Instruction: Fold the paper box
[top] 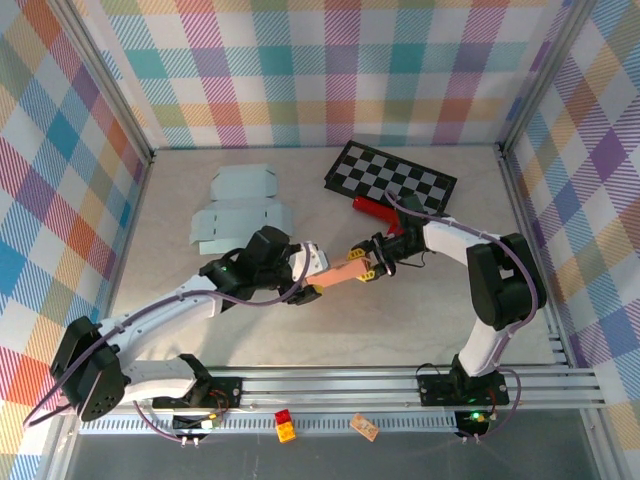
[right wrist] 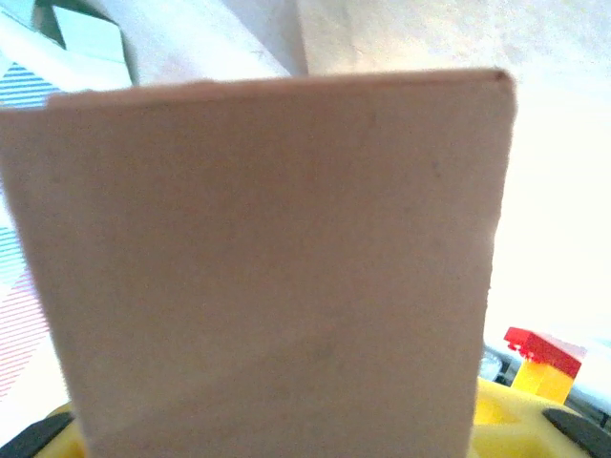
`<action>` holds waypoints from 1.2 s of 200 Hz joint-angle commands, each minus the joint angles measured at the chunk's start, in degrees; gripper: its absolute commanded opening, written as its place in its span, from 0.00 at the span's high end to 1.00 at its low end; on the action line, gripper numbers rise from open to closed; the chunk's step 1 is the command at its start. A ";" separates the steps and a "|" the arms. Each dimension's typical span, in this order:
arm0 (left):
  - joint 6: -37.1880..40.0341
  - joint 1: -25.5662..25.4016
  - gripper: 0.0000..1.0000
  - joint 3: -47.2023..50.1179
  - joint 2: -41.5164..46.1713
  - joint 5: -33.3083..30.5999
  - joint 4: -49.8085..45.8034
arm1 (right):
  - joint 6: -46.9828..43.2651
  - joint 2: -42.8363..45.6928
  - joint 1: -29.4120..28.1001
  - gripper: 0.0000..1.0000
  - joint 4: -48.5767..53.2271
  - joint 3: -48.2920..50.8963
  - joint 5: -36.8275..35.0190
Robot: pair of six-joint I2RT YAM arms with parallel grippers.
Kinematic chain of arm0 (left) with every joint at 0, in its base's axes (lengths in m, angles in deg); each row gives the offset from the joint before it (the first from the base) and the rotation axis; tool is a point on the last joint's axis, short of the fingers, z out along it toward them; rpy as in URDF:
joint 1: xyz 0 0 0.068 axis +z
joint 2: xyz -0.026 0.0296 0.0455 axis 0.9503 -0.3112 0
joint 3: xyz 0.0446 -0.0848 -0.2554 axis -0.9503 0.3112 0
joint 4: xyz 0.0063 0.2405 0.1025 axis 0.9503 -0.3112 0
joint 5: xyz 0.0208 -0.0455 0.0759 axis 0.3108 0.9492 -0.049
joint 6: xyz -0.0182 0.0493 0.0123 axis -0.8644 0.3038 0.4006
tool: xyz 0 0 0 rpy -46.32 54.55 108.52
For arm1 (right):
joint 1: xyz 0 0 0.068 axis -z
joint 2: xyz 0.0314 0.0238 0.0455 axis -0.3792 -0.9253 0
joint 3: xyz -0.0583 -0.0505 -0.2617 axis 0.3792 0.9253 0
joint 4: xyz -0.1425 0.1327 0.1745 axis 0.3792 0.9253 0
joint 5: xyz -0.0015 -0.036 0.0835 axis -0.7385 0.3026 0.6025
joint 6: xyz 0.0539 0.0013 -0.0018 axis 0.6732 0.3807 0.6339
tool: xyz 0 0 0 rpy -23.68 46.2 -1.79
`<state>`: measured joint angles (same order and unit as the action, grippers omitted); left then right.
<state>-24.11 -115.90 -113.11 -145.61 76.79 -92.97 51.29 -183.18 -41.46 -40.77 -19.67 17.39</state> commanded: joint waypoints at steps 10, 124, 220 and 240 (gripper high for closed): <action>5.13 -0.81 0.26 -1.52 -3.06 -3.13 2.13 | 3.00 0.50 -0.01 0.60 4.91 -1.36 2.28; 5.45 -4.68 0.27 -2.19 -9.26 -6.94 4.61 | 21.36 1.58 -0.07 0.65 -7.46 8.88 7.67; 6.35 -4.72 0.43 -4.81 -14.38 -7.06 5.03 | 20.24 -0.59 0.89 0.48 -5.99 12.04 5.22; 5.76 -4.67 0.45 -5.23 -15.41 -6.32 4.55 | 18.55 -0.25 2.15 0.41 -4.01 11.60 4.25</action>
<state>-18.23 -120.49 -116.19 -159.84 69.88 -89.26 71.53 -182.59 -40.11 -49.66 -8.78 23.38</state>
